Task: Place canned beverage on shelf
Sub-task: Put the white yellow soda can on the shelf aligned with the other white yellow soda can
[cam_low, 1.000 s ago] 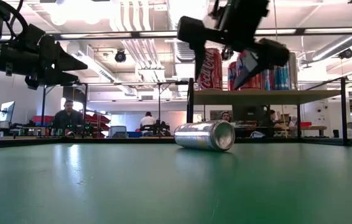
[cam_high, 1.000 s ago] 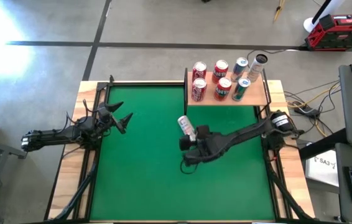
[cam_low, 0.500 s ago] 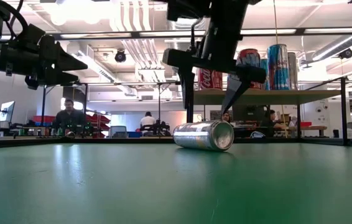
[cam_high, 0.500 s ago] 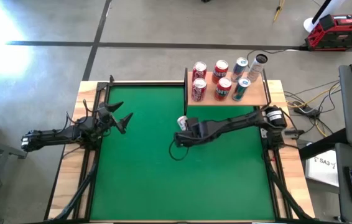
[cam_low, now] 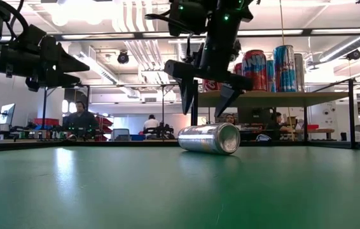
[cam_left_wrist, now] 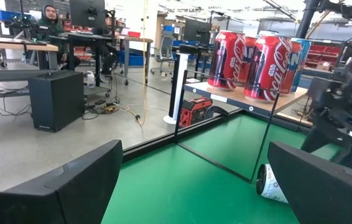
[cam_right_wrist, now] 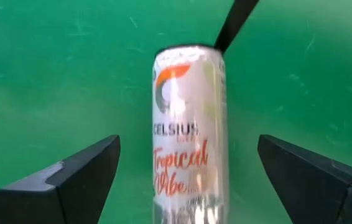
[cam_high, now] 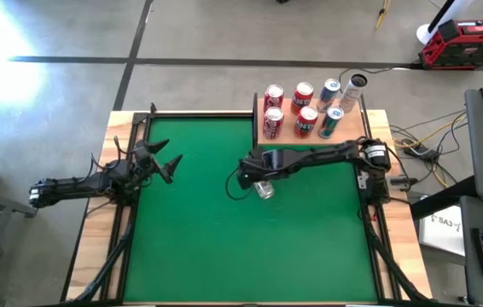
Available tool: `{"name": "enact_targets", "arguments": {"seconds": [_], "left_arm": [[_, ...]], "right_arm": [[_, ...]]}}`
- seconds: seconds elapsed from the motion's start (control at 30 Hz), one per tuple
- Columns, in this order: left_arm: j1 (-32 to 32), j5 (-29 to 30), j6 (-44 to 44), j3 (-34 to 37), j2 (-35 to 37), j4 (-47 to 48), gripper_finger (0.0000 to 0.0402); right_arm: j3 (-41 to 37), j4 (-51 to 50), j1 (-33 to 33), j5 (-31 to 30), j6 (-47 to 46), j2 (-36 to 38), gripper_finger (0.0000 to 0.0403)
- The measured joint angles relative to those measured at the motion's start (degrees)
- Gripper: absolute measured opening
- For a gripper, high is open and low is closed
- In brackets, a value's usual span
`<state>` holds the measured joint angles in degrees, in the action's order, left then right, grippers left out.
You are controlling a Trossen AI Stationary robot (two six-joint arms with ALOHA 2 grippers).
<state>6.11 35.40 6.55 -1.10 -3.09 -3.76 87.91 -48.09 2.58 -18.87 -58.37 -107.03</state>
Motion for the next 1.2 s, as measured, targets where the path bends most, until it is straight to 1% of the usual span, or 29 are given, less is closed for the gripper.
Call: {"name": "enact_targets", "arguments": {"seconds": [0.17, 0.37, 0.57, 0.77, 0.83, 0.9, 1.07, 1.1, 1.2], "left_arm": [[0.0, 0.0, 0.0, 0.0, 0.0, 0.0, 0.0386], [0.0, 0.0, 0.0, 0.0, 0.0, 0.0, 0.0386], [0.0, 0.0, 0.0, 0.0, 0.0, 0.0, 0.0386], [0.0, 0.0, 0.0, 0.0, 0.0, 0.0, 0.0386], [0.0, 0.0, 0.0, 0.0, 0.0, 0.0, 0.0386], [0.0, 0.0, 0.0, 0.0, 0.0, 0.0, 0.0386], [0.0, 0.0, 0.0, 0.0, 0.0, 0.0, 0.0386], [0.0, 0.0, 0.0, 0.0, 0.0, 0.0, 0.0386], [0.0, 0.0, 0.0, 0.0, 0.0, 0.0, 0.0386]], "right_arm": [[-0.1, 1.5, 0.7, -0.1, 2.1, -2.8, 0.0373], [-0.1, 3.6, 2.1, -0.2, 2.2, -6.4, 0.0373], [-0.1, 4.6, 2.1, -2.1, 3.8, -8.3, 0.0373], [-0.1, 6.0, 2.2, -2.1, 5.6, -8.4, 0.0369], [-0.2, 6.6, 2.2, -2.1, 5.8, -8.5, 0.0356], [-0.2, 7.0, 2.2, -2.1, 6.0, -8.5, 0.0332], [-0.2, 6.9, 1.9, -2.2, 6.1, -8.5, 0.0242], [-0.2, 6.9, 1.8, -2.2, 6.2, -8.5, 0.0233], [-0.2, 6.8, 1.4, -3.3, 5.3, -8.5, 0.0233]]}}
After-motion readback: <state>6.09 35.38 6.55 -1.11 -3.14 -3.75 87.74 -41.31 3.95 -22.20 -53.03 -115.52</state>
